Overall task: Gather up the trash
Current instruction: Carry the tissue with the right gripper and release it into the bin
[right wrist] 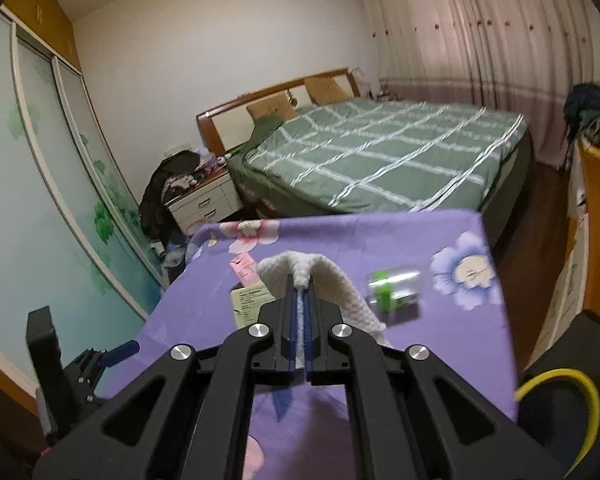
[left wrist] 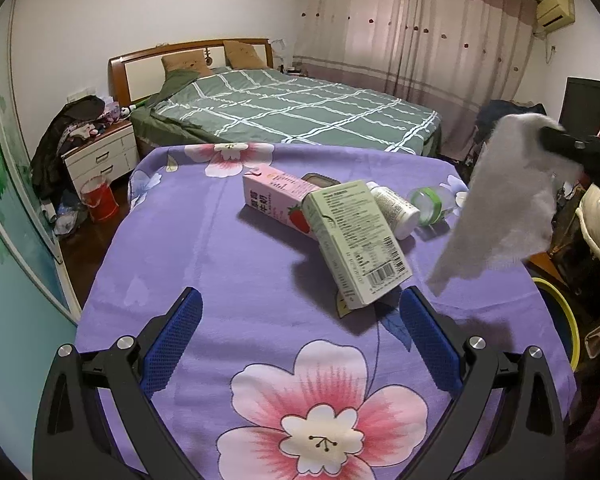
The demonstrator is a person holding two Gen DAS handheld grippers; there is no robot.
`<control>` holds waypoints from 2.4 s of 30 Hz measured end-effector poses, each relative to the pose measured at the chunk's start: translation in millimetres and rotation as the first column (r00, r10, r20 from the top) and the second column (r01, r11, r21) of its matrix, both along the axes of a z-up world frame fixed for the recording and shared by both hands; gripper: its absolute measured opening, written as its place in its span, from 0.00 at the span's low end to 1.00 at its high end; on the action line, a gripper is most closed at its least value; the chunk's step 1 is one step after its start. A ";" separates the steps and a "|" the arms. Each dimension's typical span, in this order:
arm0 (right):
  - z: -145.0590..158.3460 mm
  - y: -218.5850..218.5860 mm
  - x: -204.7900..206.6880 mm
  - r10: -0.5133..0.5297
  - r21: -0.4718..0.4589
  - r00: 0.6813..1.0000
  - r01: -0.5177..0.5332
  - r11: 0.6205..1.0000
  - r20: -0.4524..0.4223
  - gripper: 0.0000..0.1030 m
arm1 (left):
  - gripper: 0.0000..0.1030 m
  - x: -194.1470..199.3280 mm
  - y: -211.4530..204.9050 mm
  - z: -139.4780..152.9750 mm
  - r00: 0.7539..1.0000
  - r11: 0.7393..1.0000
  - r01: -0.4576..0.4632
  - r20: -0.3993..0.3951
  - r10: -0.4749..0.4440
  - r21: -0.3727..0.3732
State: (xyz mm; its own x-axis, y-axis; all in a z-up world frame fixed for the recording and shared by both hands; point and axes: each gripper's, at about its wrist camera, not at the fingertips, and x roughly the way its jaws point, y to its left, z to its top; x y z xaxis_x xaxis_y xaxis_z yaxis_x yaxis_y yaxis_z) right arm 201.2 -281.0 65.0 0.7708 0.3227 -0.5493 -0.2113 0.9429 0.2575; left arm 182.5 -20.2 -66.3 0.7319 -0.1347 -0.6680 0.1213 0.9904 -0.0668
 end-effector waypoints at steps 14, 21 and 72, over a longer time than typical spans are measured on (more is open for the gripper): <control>-1.9 -118.6 -80.6 -0.254 -0.090 0.967 0.255 0.963 0.021 0.03 | 0.95 5.0 -37.8 -2.7 0.999 0.999 0.036 -0.006 -0.036 0.020; -32.0 -167.1 -104.1 -0.366 -0.131 0.930 0.359 0.924 -0.036 0.03 | 0.95 8.6 -52.4 -0.4 1.000 0.999 0.019 -0.001 -0.019 0.034; -117.0 -199.5 -105.4 -0.429 -0.250 0.884 0.379 0.891 -0.187 0.54 | 0.95 47.5 -78.1 -21.4 0.992 0.992 -0.115 -0.048 0.117 0.055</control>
State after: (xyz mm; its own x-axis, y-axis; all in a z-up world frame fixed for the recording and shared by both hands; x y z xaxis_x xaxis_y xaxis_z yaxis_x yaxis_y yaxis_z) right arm 95.7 -480.5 -52.1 0.6531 -0.1256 -0.7468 0.2416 0.9692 0.0482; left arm 230.0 -98.2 -87.7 0.7057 -0.0151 -0.7084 0.0031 0.9998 -0.0181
